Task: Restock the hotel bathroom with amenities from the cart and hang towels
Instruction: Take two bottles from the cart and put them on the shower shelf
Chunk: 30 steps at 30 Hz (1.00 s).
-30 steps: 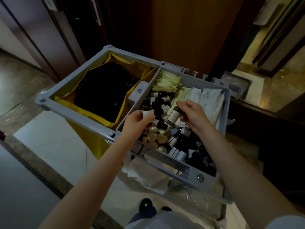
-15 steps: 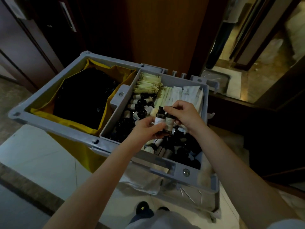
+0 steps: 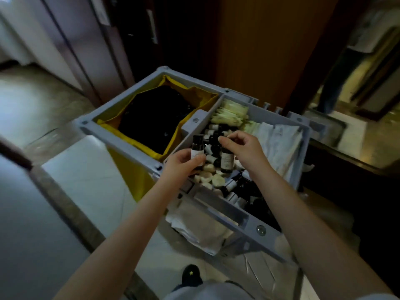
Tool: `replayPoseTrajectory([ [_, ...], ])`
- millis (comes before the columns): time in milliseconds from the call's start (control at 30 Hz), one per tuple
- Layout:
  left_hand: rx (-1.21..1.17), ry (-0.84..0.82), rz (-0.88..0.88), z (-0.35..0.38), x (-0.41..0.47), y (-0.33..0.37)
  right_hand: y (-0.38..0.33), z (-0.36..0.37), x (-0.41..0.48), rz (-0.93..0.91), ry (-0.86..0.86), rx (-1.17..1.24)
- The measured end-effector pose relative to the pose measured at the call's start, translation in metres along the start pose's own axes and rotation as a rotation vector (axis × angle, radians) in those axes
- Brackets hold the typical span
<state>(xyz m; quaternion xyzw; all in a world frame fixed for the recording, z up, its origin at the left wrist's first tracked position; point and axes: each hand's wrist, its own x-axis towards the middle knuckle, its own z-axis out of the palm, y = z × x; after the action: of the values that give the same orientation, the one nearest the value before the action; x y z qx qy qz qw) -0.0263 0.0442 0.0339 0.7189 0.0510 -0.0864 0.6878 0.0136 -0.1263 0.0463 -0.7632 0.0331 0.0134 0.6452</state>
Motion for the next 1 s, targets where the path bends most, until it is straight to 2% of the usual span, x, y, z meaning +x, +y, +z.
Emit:
replayPoseTrajectory([
  [300, -0.087, 0.48, -0.008, -0.02, -0.122, -0.025, -0.014, 0.055, -0.066, -0.149, -0.473, -0.011],
  [400, -0.125, 0.63, -0.029, -0.018, -0.182, -0.042, -0.009, 0.08, -0.106, -0.209, -0.626, -0.091],
  [600, -0.199, 1.015, -0.1, -0.019, -0.312, -0.067, -0.005, 0.14, -0.204, -0.326, -0.986, -0.163],
  [800, -0.252, 1.416, -0.087, -0.025, -0.439, -0.087, -0.008, 0.2, -0.32, -0.434, -1.328, -0.151],
  [1000, -0.3, 1.707, -0.087, -0.041, -0.567, -0.11, -0.012, 0.257, -0.455, -0.587, -1.613, -0.12],
])
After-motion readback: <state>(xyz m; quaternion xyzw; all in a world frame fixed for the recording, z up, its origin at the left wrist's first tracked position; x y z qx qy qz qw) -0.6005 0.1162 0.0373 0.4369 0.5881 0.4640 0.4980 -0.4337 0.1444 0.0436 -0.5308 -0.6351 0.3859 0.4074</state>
